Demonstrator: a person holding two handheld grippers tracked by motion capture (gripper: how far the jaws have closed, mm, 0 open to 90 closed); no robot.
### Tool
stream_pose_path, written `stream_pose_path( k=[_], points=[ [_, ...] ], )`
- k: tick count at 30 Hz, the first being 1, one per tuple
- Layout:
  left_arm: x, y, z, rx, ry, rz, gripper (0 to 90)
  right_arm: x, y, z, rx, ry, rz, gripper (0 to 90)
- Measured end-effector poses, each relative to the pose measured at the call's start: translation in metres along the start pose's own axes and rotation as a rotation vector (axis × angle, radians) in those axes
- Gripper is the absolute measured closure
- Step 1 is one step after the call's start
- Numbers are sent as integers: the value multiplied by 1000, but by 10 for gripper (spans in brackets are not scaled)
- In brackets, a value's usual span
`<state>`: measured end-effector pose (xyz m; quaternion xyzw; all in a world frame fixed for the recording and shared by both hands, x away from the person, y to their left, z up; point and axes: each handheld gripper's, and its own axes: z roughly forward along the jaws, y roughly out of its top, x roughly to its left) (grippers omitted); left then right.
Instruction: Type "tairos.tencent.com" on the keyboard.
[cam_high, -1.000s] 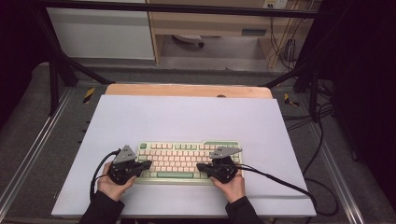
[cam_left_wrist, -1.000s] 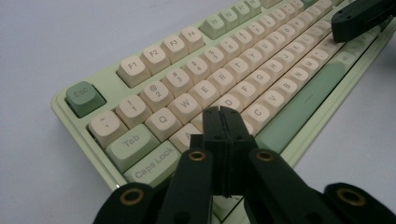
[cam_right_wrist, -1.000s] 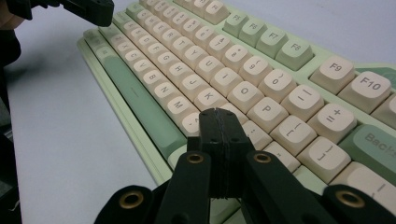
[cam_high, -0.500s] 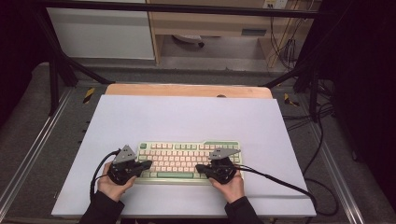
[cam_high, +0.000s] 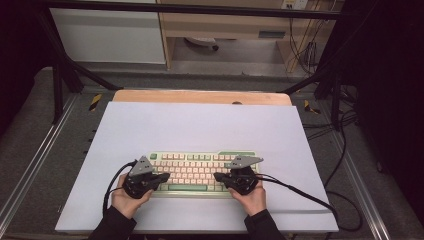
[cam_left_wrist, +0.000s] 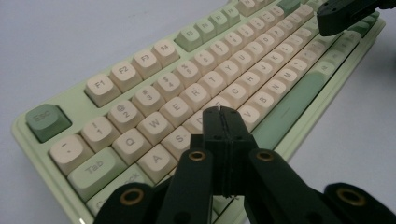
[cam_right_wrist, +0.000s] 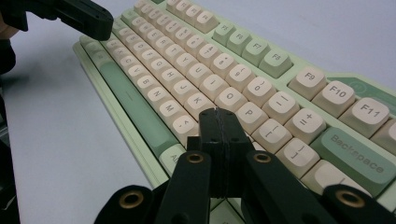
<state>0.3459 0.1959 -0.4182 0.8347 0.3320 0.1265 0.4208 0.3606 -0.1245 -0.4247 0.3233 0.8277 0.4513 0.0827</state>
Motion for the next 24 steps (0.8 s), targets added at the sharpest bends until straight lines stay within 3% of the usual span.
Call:
stream_pose_path(
  k=[9,24],
  points=[
    [-13,6,17,28,-14,27,899,-1,1,-3,-1,-10,-2,900],
    [-13,3,24,41,-1,24,900,-1,1,-4,-5,-8,-4,900]
  ],
)
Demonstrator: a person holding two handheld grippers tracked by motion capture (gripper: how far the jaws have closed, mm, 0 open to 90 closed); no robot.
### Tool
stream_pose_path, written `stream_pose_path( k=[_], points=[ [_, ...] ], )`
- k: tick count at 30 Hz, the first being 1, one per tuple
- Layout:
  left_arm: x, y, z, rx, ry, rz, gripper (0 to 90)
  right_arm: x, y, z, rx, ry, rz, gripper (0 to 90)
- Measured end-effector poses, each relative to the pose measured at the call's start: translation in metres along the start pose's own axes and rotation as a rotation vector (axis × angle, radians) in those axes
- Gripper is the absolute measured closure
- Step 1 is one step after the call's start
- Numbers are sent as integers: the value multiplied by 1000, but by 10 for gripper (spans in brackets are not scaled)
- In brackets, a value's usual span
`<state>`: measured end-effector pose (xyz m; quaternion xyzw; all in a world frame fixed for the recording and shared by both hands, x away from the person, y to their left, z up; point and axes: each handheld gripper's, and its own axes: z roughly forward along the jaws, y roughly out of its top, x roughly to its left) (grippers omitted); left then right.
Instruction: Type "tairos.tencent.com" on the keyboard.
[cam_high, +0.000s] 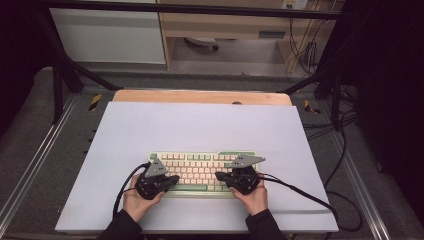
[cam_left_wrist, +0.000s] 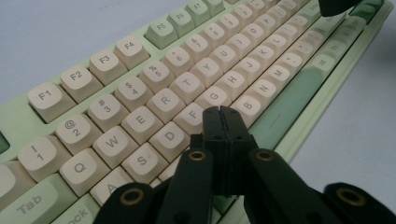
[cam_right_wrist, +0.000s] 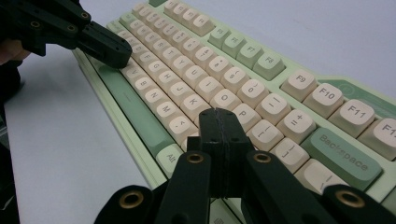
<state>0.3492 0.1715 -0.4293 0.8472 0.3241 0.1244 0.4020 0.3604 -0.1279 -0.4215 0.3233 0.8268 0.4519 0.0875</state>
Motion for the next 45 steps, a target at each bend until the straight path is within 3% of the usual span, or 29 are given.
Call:
stream_pose_path(
  k=[14,23,36,45],
  points=[
    [2,-1,-7,-13,-1,2,899,0,1,0,-13,7,1,900],
    [7,-4,-16,-28,-4,-2,899,0,5,3,-27,14,32,900],
    [15,-11,-26,-42,3,-17,896,4,19,23,-22,8,43,900],
    [18,-12,-30,-46,8,-24,898,2,28,41,14,-22,51,900]
  ],
)
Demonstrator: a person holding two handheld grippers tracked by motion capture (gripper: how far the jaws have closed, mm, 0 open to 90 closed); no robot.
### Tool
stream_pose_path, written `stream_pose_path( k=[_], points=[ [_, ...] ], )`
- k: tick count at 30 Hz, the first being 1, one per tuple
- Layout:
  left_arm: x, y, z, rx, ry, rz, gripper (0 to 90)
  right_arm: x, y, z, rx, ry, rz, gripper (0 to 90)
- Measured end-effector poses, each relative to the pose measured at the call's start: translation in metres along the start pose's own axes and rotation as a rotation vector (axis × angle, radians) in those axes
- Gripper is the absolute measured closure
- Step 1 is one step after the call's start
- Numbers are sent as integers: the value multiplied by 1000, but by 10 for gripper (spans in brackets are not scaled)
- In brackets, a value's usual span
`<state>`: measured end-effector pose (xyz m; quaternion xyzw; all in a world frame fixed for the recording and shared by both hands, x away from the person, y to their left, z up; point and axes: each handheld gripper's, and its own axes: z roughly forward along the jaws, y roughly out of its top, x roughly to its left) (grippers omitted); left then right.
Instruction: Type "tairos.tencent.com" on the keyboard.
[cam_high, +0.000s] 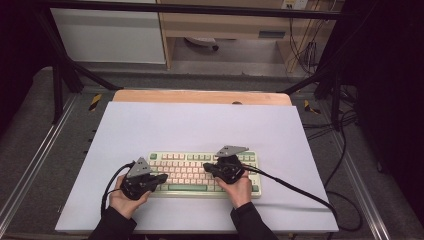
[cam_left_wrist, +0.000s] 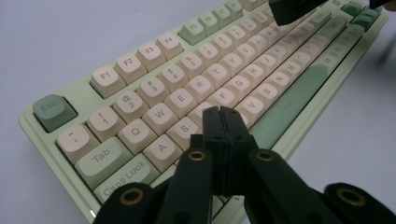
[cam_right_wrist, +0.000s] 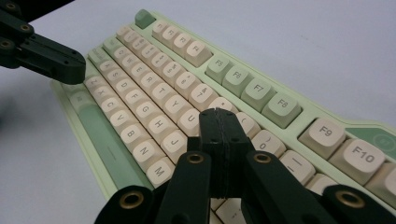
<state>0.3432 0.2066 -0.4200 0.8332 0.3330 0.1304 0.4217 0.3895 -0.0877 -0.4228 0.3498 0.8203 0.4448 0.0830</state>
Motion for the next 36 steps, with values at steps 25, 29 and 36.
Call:
stream_pose_path(
  k=[25,29,36],
  points=[
    [0,0,-1,0,1,2,899,3,-2,0,10,-10,-21,900],
    [1,0,-2,-1,2,2,899,7,-1,-6,-7,6,-31,900],
    [2,0,-2,-1,3,1,899,13,-3,-8,-11,35,-36,900]
  ],
)
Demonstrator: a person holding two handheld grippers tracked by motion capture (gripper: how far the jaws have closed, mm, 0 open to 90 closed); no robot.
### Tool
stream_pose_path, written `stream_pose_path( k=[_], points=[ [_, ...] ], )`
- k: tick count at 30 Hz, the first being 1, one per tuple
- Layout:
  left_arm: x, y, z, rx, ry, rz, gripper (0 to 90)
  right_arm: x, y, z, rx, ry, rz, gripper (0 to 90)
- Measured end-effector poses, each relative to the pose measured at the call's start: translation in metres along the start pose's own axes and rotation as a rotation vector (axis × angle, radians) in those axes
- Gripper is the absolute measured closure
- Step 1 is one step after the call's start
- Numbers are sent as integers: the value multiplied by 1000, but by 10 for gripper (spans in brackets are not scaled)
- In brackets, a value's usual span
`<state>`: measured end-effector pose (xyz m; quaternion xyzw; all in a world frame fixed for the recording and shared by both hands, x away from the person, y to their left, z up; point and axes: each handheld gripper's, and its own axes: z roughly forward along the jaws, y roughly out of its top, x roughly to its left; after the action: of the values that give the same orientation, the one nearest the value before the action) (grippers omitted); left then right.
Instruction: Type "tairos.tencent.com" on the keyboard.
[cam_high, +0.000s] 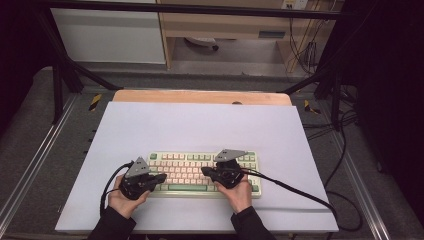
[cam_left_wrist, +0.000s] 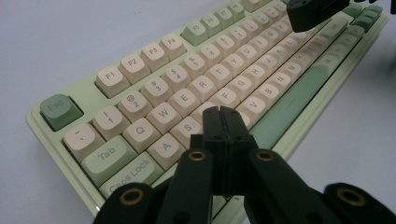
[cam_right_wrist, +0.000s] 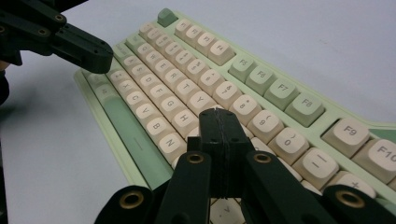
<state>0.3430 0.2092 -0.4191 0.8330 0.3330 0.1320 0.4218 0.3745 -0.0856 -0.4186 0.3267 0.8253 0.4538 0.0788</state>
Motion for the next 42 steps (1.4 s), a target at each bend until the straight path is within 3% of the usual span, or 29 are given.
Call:
stream_pose_path(
  k=[9,27,37,42],
  points=[
    [1,0,-1,-4,1,-4,898,9,-10,10,24,34,1,900],
    [1,1,0,-3,2,-8,899,11,-16,17,46,42,-5,900],
    [3,2,-6,-21,-1,-11,892,7,-3,-5,-1,10,-24,893],
    [6,2,-9,-30,-8,-13,828,-4,0,-23,-27,-13,-1,788]
  ],
)
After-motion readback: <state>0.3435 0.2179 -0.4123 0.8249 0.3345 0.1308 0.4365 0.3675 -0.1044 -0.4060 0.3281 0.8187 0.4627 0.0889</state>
